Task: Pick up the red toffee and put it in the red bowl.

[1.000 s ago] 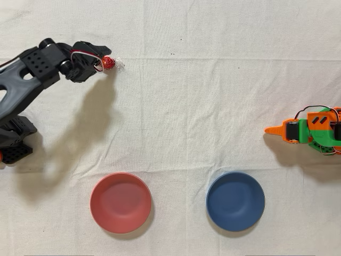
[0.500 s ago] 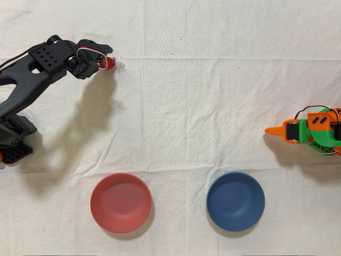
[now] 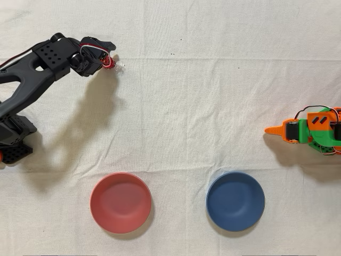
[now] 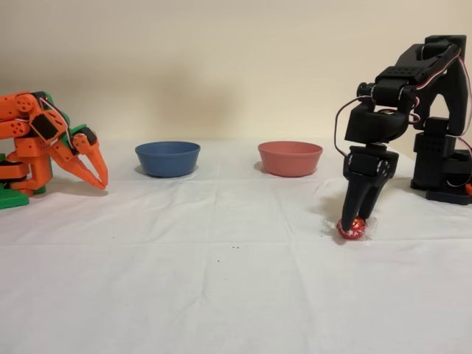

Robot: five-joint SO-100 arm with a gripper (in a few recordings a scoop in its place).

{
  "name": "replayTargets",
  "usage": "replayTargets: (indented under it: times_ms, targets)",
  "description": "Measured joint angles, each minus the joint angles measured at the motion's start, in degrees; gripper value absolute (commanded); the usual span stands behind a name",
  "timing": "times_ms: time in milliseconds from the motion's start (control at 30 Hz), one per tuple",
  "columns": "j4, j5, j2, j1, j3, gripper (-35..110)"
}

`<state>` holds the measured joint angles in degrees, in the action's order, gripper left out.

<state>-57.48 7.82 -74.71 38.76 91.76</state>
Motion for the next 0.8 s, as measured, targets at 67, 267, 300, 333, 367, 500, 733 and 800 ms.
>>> replayTargets:
  times_ms: [67, 267, 300, 333, 367, 500, 733, 800]
  targets:
    - [0.7, 0.5, 0.0, 0.0, 0.0, 28]
    - [1.9, 1.2, 0.0, -0.3, 0.9, 28]
    - [2.0, 1.6, 0.4, -0.3, 0.9, 28]
    - [2.0, 1.8, 0.7, -0.3, 0.9, 28]
    - [2.0, 2.0, 1.0, -0.3, 1.0, 28]
    - [2.0, 1.6, 1.1, -0.3, 0.9, 27]
    - [2.8, 1.8, 1.1, -0.3, 1.9, 27]
    - [3.1, 1.8, 1.1, -0.3, 2.4, 27]
